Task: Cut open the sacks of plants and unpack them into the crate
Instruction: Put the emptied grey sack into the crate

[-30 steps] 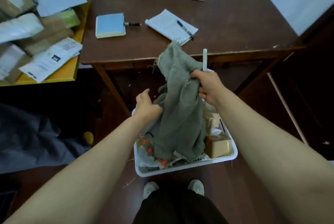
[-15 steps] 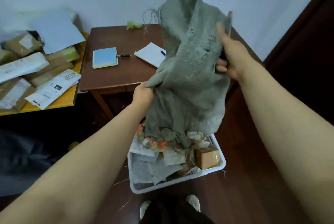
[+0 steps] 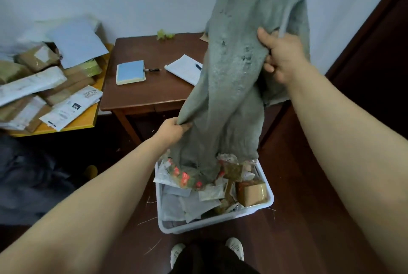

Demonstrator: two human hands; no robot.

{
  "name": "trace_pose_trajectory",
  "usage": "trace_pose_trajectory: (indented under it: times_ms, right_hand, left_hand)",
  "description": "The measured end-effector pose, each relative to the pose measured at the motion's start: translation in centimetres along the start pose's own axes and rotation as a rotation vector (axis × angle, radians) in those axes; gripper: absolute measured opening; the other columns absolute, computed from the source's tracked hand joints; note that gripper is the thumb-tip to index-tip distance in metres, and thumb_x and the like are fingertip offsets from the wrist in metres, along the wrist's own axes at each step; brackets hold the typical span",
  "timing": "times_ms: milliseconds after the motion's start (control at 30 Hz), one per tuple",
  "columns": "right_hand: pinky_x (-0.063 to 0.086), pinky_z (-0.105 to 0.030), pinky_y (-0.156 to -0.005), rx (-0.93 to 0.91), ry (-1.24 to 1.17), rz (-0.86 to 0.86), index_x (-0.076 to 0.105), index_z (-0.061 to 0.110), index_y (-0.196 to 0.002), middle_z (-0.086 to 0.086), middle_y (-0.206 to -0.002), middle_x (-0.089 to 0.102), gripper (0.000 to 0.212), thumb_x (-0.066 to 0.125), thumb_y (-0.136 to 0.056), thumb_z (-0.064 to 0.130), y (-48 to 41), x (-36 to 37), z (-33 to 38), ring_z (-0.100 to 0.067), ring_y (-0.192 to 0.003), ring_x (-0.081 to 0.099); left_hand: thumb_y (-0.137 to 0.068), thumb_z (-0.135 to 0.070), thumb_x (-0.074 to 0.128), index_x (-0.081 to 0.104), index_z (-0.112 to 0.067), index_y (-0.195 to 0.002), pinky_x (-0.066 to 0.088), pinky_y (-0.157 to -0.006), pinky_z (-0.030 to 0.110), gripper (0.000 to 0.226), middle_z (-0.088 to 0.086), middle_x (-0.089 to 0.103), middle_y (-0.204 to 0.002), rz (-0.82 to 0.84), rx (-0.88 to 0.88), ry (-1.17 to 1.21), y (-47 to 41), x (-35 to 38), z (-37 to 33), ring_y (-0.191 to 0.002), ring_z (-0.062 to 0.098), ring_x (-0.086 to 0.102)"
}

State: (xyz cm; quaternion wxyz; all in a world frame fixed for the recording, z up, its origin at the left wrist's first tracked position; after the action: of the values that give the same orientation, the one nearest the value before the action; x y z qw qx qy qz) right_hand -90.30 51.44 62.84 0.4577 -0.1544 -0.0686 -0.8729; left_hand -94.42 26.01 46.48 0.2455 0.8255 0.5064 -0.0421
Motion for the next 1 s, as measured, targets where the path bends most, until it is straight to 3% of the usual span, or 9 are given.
trace_pose_trajectory:
  times_ms: [167, 300, 367, 467, 600, 733, 833, 933, 1000]
  right_hand:
    - [0.019, -0.016, -0.034, -0.107, 0.115, -0.05, 0.041, 0.018, -0.068, 0.01, -0.039, 0.035, 0.033, 0.058, -0.094, 0.03, -0.2, 0.9, 3.2, -0.007, -0.029, 0.028]
    - [0.022, -0.02, -0.036, -0.124, 0.401, -0.183, 0.045, 0.021, -0.059, 0.013, -0.035, 0.035, 0.038, 0.062, -0.091, 0.029, 0.0, -1.8, 2.6, -0.004, -0.029, 0.03]
    - [0.02, -0.017, -0.033, -0.121, 0.213, -0.208, 0.044, 0.02, -0.062, 0.008, -0.041, 0.034, 0.035, 0.063, -0.091, 0.022, -0.1, -2.8, 2.2, -0.006, -0.029, 0.028]
    - [0.017, -0.013, -0.03, 0.113, 0.187, -0.14, 0.039, 0.017, -0.065, 0.001, -0.05, 0.035, 0.035, 0.062, -0.088, 0.006, 0.7, -3.0, -1.3, -0.005, -0.026, 0.024]
    - [0.012, -0.013, -0.027, 0.271, -0.084, 0.013, 0.034, 0.017, -0.059, 0.006, -0.04, 0.029, 0.035, 0.052, -0.084, 0.002, 2.2, -1.8, -3.8, -0.005, -0.025, 0.017]
    - [0.013, -0.01, -0.028, 0.336, -0.025, 0.213, 0.036, 0.015, -0.06, 0.007, -0.037, 0.034, 0.021, 0.055, -0.066, 0.007, 4.1, 0.0, -4.9, -0.005, -0.024, 0.019]
    - [0.016, -0.011, -0.027, 0.423, -0.132, 0.366, 0.048, 0.011, -0.065, 0.006, -0.042, 0.044, 0.017, 0.064, -0.062, 0.017, 4.7, -0.1, -6.1, -0.005, -0.025, 0.023]
    - [0.014, -0.015, -0.029, 0.444, -0.478, 0.081, 0.063, 0.006, -0.087, -0.003, -0.085, 0.07, 0.021, 0.052, -0.076, 0.02, 4.4, -4.8, -8.4, -0.006, -0.028, 0.022]
    - [0.017, -0.016, -0.029, 0.4, -0.331, -0.222, 0.058, 0.006, -0.122, -0.007, -0.123, 0.063, 0.045, 0.036, -0.083, 0.002, 4.9, -8.8, -10.7, -0.005, -0.029, 0.023]
  left_hand:
    - [-0.086, -0.03, 0.057, 0.069, -0.018, -0.086, 0.055, -0.082, 0.05, 0.017, 0.014, 0.069, -0.091, -0.348, 0.037, 0.034, -1.7, -4.9, -0.1, -0.089, 0.032, 0.066]
    - [-0.09, -0.013, 0.046, 0.068, -0.006, -0.103, 0.051, -0.087, 0.042, 0.027, 0.018, 0.067, -0.104, -0.612, -0.016, -0.171, 0.7, -7.9, -0.1, -0.1, 0.038, 0.06]
    - [-0.089, -0.007, 0.048, 0.067, -0.001, -0.102, 0.049, -0.08, 0.04, 0.024, 0.02, 0.066, -0.098, -0.47, -0.064, -0.25, 0.7, -7.3, 1.0, -0.095, 0.038, 0.061]
    - [-0.084, 0.001, 0.053, 0.065, 0.001, -0.087, 0.046, -0.055, 0.028, 0.012, 0.01, 0.061, -0.067, 0.099, -0.304, -0.438, 1.5, -2.6, 3.3, -0.061, 0.022, 0.059]
    - [-0.093, -0.009, 0.046, 0.058, -0.008, -0.089, 0.043, -0.072, 0.021, 0.012, 0.006, 0.056, -0.086, -0.011, -0.237, 0.222, 0.5, -1.0, -1.6, -0.08, 0.012, 0.055]
    - [-0.075, -0.063, 0.064, 0.052, -0.014, -0.125, 0.046, -0.087, 0.033, 0.072, 0.002, 0.063, -0.119, 0.22, -0.192, 0.587, 0.6, 2.5, -6.3, -0.108, 0.018, 0.059]
    - [-0.083, -0.027, 0.071, 0.062, -0.007, -0.117, 0.056, -0.07, 0.035, 0.041, 0.013, 0.069, -0.112, 0.12, -0.127, 0.667, 0.5, 3.6, -8.1, -0.09, 0.023, 0.069]
    - [-0.091, -0.018, 0.061, 0.062, -0.008, -0.118, 0.058, -0.064, 0.037, 0.029, 0.014, 0.069, -0.108, 0.071, -0.147, 0.806, -0.5, 2.8, -8.7, -0.086, 0.025, 0.07]
    - [-0.094, -0.021, 0.057, 0.06, -0.008, -0.121, 0.058, -0.065, 0.038, 0.03, 0.012, 0.07, -0.104, 0.114, -0.16, 0.846, -1.0, 2.0, -9.0, -0.087, 0.025, 0.069]
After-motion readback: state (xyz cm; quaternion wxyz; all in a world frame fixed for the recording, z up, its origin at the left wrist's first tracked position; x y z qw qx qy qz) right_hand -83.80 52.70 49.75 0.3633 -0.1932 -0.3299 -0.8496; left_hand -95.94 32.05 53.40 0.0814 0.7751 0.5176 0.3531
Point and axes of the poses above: each hand's wrist, its own y-axis away from the middle knuckle, its own x-axis out of the palm, z = x × y, the point moved 7 cm from there along -y, towards the middle knuckle
